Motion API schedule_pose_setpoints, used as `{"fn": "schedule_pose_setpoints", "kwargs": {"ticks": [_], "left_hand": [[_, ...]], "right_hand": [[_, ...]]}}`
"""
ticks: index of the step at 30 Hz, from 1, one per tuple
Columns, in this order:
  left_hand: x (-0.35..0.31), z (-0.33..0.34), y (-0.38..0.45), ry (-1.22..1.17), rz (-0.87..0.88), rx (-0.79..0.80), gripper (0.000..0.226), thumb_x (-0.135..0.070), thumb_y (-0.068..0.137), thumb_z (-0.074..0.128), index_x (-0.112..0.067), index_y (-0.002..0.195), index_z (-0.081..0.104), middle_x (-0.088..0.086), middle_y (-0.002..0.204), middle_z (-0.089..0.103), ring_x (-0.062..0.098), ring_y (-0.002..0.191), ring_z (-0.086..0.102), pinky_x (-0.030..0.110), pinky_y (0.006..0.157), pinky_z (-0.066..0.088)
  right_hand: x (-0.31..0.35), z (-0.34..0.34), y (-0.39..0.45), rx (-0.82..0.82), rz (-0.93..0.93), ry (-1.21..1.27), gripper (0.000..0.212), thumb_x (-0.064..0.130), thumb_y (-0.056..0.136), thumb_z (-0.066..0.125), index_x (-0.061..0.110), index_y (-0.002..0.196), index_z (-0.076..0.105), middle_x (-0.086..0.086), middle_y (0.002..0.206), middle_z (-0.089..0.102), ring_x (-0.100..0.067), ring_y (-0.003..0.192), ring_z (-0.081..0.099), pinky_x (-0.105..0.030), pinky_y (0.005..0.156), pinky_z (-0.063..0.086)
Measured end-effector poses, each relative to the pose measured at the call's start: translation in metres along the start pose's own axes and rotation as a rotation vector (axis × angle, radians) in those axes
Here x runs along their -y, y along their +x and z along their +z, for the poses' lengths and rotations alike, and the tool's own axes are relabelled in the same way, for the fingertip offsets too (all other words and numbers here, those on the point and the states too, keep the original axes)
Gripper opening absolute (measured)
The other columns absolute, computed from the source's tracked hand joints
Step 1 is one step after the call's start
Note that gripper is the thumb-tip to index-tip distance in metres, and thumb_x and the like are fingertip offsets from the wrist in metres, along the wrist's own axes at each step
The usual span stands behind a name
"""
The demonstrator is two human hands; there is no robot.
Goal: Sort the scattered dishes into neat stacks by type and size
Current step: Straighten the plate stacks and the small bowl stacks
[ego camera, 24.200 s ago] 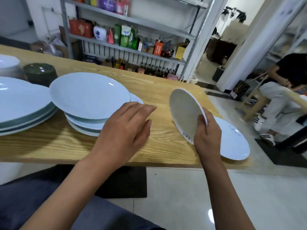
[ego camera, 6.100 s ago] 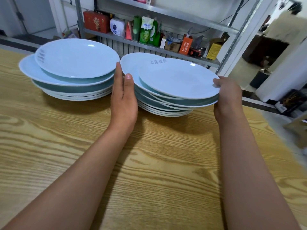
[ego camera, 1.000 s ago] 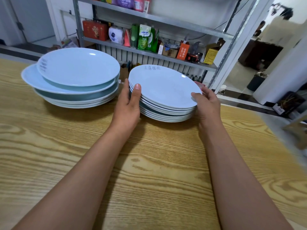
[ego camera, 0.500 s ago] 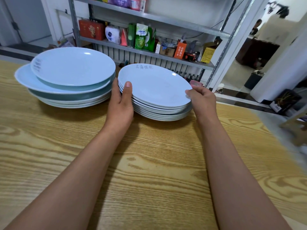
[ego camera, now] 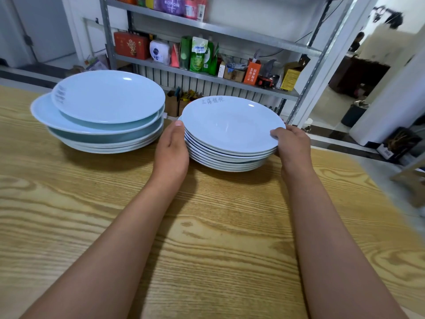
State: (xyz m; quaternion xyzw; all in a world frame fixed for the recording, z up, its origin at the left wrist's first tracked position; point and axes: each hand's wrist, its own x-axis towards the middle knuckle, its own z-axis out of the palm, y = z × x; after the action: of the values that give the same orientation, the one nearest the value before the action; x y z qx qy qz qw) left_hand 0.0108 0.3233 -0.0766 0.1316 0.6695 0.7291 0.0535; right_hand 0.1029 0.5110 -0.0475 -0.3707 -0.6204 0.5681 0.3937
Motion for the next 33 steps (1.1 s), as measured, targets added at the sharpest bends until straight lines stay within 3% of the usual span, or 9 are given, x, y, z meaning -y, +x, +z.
{"fn": "schedule_pose_setpoints", "kwargs": {"ticks": [4,5,8,13,20,22,26,29,33], "left_hand": [[0.0,0.0,0.0,-0.028,-0.019,-0.009,0.031,-0.031,0.102,0.033,-0.021,0.114,0.06,-0.02,0.106,0.058,-0.004,0.098,0.051,0.002,0.074,0.035],[0.0,0.0,0.001,-0.037,-0.025,-0.008,0.032,-0.032,0.102,0.033,-0.021,0.112,0.062,-0.019,0.105,0.06,-0.002,0.1,0.053,0.004,0.079,0.038],[0.002,-0.002,0.004,-0.065,-0.066,-0.01,0.029,-0.035,0.1,0.034,-0.03,0.102,0.063,-0.018,0.104,0.063,0.008,0.107,0.057,0.034,0.102,0.043],[0.004,-0.003,0.005,-0.07,-0.092,-0.029,0.021,-0.04,0.096,0.04,-0.038,0.081,0.055,-0.021,0.094,0.056,0.016,0.106,0.056,0.045,0.102,0.043],[0.006,-0.003,0.009,-0.057,-0.084,-0.002,0.016,-0.038,0.096,0.042,-0.033,0.101,0.056,-0.023,0.097,0.056,0.009,0.104,0.055,0.042,0.101,0.044],[0.004,-0.003,0.008,-0.037,-0.082,0.022,0.016,-0.037,0.099,0.04,-0.031,0.104,0.054,-0.025,0.093,0.053,0.004,0.099,0.054,0.032,0.097,0.043],[-0.003,-0.002,0.001,-0.01,-0.067,0.089,0.026,-0.037,0.1,0.038,-0.03,0.121,0.053,-0.03,0.087,0.044,-0.014,0.08,0.042,0.011,0.069,0.033],[-0.003,-0.004,0.004,-0.021,-0.09,0.084,0.033,-0.037,0.099,0.041,-0.024,0.128,0.053,-0.024,0.095,0.048,-0.005,0.09,0.046,0.019,0.084,0.035],[0.003,-0.005,0.008,-0.079,-0.114,0.024,0.03,-0.041,0.092,0.054,-0.019,0.113,0.057,-0.01,0.104,0.062,0.01,0.102,0.059,0.04,0.099,0.045]], "right_hand": [[0.0,0.006,-0.003,-0.003,-0.008,-0.059,0.018,0.008,0.083,0.06,0.025,0.076,0.061,0.008,0.085,0.064,-0.018,0.088,0.061,-0.031,0.077,0.048],[0.0,0.007,-0.003,0.0,-0.007,-0.072,0.021,0.007,0.084,0.06,0.025,0.072,0.061,0.009,0.082,0.064,-0.019,0.088,0.061,-0.03,0.077,0.048],[0.001,0.007,-0.004,0.002,0.0,-0.114,0.023,0.008,0.084,0.059,0.023,0.067,0.061,0.009,0.078,0.065,-0.019,0.083,0.061,-0.028,0.073,0.047],[0.004,0.005,-0.007,0.007,-0.004,-0.166,0.021,0.011,0.086,0.056,0.018,0.066,0.061,0.008,0.073,0.062,-0.012,0.071,0.056,-0.025,0.063,0.042],[0.005,0.005,-0.009,0.036,-0.023,-0.204,0.037,0.005,0.079,0.052,0.02,0.05,0.037,0.014,0.039,0.03,-0.015,0.053,0.029,-0.028,0.053,0.021],[0.006,0.004,-0.009,0.039,-0.012,-0.191,0.032,0.006,0.079,0.052,0.019,0.054,0.039,0.01,0.046,0.034,-0.015,0.055,0.031,-0.027,0.053,0.023],[0.007,0.003,-0.007,-0.009,0.037,-0.16,0.012,0.011,0.079,0.057,0.017,0.069,0.06,0.003,0.07,0.056,-0.017,0.071,0.052,-0.031,0.065,0.045],[0.006,0.002,-0.007,-0.014,0.027,-0.132,0.009,0.012,0.08,0.057,0.019,0.079,0.063,0.004,0.08,0.062,-0.017,0.077,0.056,-0.035,0.072,0.051],[0.006,-0.001,-0.008,-0.018,0.0,-0.118,0.012,0.01,0.08,0.061,0.022,0.081,0.063,0.006,0.085,0.063,-0.012,0.078,0.058,-0.034,0.074,0.053]]}}
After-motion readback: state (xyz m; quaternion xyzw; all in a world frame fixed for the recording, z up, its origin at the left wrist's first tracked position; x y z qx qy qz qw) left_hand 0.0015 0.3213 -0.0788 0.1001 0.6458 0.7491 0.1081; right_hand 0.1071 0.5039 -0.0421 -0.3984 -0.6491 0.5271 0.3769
